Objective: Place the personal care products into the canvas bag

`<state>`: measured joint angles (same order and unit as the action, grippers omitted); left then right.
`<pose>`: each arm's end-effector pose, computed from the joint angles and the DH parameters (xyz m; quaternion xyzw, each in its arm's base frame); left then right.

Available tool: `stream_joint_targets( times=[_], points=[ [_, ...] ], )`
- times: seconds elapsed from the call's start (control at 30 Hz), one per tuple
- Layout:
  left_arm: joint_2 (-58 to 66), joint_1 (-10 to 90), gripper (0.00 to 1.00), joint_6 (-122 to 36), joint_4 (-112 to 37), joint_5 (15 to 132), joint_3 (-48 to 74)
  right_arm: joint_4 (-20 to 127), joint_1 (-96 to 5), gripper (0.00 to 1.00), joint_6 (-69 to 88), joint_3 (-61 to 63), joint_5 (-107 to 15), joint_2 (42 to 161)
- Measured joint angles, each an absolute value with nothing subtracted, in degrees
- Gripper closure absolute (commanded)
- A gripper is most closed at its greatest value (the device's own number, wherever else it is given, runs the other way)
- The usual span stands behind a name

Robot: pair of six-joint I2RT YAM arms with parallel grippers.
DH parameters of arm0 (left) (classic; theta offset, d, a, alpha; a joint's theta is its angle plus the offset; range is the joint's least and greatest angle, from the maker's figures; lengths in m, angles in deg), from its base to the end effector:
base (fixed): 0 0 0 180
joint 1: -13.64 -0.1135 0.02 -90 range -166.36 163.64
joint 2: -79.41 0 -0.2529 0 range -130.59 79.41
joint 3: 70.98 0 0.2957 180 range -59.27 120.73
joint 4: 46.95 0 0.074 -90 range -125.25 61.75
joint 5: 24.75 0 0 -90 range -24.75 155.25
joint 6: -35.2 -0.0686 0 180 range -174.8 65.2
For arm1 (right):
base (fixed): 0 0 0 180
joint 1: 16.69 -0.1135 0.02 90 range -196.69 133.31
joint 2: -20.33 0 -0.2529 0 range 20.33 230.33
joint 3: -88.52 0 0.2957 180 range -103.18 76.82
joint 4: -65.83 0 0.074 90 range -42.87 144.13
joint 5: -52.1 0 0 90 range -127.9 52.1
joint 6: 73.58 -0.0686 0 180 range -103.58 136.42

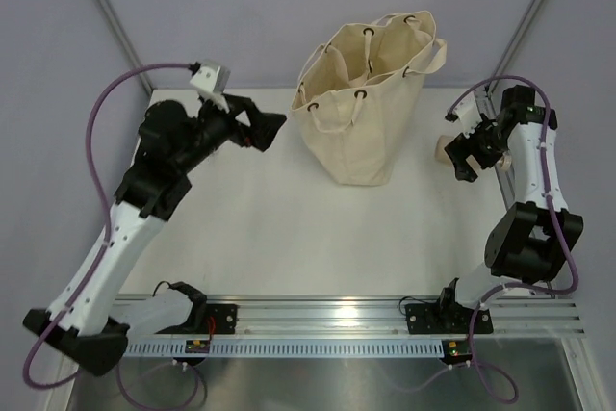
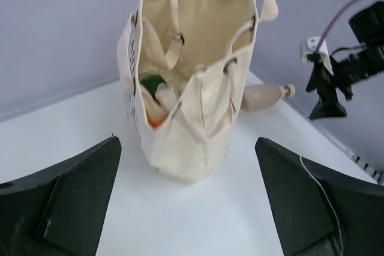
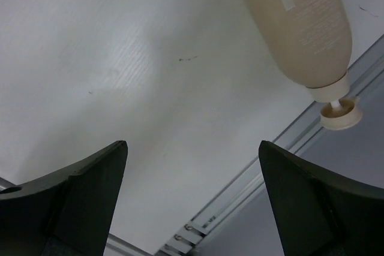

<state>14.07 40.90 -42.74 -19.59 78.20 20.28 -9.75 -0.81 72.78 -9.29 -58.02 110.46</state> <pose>0.2785 -0.1608 0.4691 0.1721 0.6947 -0.3094 0.6261 0.3582 -0.0774 0.2777 -0.3657 0.8951 0.0272 0.2535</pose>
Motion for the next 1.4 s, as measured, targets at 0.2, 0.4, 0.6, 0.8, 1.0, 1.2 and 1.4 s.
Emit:
stream_joint_targets(
  times=[0.2, 0.4, 0.6, 0.8, 1.0, 1.2, 1.4],
  points=[
    [36.6, 40.9, 0.01, -42.5, -18.7, 75.5, -2.6, -12.7, -1.1, 0.00, 88.0, -17.5, -55.0, 118.8],
    [46.3, 40.9, 0.01, -39.4, -16.5, 73.1, -20.4, -11.2, -1.4, 0.01, 93.7, -27.0, -53.3, 131.6],
    [47.6, 40.9, 0.01, -38.2, -14.2, 72.4, -22.0, -10.3, -2.5, 0.00, 94.0, -32.3, -49.6, 141.8],
    [47.4, 40.9, 0.01, -38.3, -14.0, 72.3, -20.6, -9.0, -4.4, 0.01, 91.6, -36.3, -45.9, 148.6],
    [48.0, 40.9, 0.01, -38.2, -12.3, 72.3, -20.6, -7.2, -5.8, 0.06, 88.7, -40.5, -41.5, 153.7],
    [48.8, 40.9, 0.01, -38.2, -11.6, 72.3, -20.6, -7.3, -6.2, 0.11, 88.1, -41.3, -40.4, 154.4],
    [49.0, 40.9, 0.01, -37.3, -11.2, 72.3, -20.6, -8.0, -6.5, 0.01, 87.2, -41.6, -38.6, 155.4]
  ],
)
